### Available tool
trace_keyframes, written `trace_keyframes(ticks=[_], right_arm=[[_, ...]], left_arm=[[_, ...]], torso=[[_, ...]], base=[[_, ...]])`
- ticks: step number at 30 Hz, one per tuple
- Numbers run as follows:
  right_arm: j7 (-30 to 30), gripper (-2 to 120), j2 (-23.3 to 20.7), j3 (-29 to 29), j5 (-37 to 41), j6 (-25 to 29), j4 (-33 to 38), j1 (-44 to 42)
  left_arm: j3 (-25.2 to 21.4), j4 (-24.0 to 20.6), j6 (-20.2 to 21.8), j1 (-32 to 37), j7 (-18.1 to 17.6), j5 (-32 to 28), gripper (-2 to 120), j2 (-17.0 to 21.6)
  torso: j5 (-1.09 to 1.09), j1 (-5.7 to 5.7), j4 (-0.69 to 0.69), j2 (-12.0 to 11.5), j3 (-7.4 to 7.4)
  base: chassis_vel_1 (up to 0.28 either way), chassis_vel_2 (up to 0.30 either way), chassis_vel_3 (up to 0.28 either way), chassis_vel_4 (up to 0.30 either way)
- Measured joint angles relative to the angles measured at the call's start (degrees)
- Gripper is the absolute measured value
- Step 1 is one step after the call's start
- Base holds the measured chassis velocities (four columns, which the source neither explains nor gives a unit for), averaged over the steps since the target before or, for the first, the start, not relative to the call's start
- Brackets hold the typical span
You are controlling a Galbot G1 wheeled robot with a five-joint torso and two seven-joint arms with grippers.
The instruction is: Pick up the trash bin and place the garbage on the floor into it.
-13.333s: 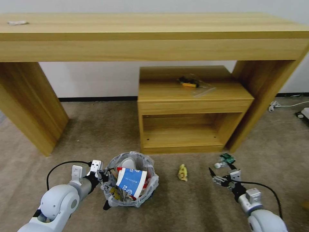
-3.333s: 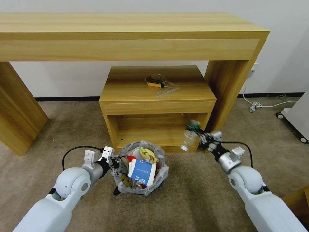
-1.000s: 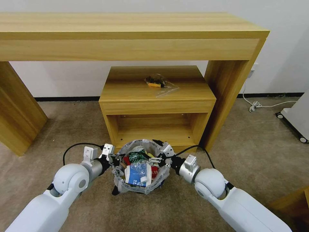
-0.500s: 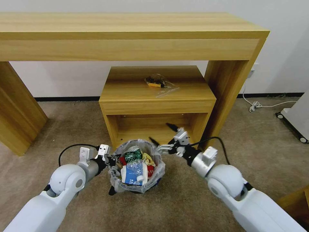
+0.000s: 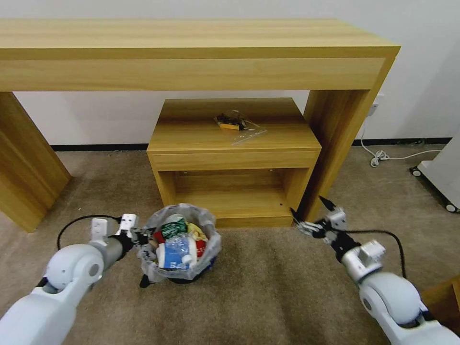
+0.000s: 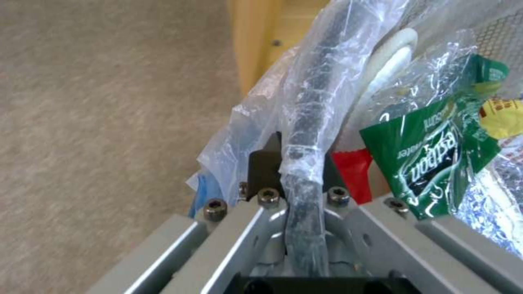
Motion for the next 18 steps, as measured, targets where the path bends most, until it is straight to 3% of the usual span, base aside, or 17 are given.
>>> trace_keyframes(ticks=[7,18], right_arm=[[-0.04,100,5.91,2.22,-0.85,1.70,-1.96,-0.94],[1.45,100,7.62,1.75,1.21,0.20,-2.29,0.05]], left_arm=[[-7.97,1.83,0.00,5.45,0.66,1.56,0,-2.39],[-9.36,4.29,0.00,5.93,0.97,1.44,0,-4.07]], torso=[[-0.02,0.00,0.03,0.00,0.00],[0.00,0.00,-0.01,0.00,0.01]], base=[[0.000,0.000,0.000,0.000],[0.000,0.000,0.000,0.000]])
